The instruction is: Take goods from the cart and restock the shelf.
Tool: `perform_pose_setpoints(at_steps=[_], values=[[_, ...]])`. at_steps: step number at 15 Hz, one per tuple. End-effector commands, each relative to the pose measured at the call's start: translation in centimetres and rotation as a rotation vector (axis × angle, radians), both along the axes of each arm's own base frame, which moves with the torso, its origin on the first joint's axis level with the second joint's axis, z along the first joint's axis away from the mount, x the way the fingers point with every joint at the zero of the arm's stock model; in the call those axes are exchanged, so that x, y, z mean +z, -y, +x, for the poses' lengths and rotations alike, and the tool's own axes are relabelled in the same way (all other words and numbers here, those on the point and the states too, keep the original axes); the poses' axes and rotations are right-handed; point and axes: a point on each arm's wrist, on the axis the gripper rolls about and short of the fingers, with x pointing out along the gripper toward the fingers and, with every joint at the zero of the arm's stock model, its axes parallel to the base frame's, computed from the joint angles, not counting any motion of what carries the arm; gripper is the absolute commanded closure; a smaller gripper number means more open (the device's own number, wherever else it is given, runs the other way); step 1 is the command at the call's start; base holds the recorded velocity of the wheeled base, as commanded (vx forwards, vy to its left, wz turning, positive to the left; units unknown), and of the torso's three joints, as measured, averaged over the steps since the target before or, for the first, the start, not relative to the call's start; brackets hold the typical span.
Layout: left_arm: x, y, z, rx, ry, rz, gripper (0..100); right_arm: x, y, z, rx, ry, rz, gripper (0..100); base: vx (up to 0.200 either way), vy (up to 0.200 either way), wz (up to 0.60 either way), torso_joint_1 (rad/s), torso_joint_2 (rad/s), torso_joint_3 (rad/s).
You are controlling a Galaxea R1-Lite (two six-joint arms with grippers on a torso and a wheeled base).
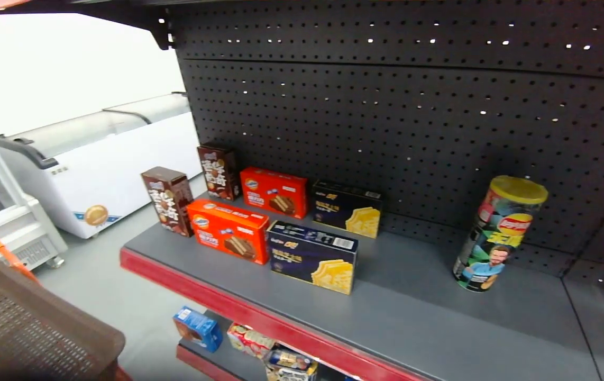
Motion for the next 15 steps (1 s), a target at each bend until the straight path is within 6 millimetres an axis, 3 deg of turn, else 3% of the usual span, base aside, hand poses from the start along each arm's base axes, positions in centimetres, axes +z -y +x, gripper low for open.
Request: perform_pose_setpoints(at_steps=[1, 7, 15], values=[[-0.05, 0.03, 0.07, -0.01, -0.006, -0.002, 100, 0.0, 0.0, 0.0, 0.001, 0.0, -0.001, 0, 0.0, 0.0, -0.6, 0.007, 0.0, 0.007], [-0.28, 0.04, 0.08, -0.017, -0.012, -0.002, 100, 0.0, 0.0, 0.0, 0.001, 0.0, 0.0, 0, 0.0, 0.0, -0.6, 0.002, 0.0, 0.005], [-0.66, 0.05, -0.22, -0.029, 0.0, -0.003, 100, 0.0, 0.0, 0.0, 0.001, 0.0, -0.001, 0, 0.0, 0.0, 0.0, 0.0, 0.0, 0.0]])
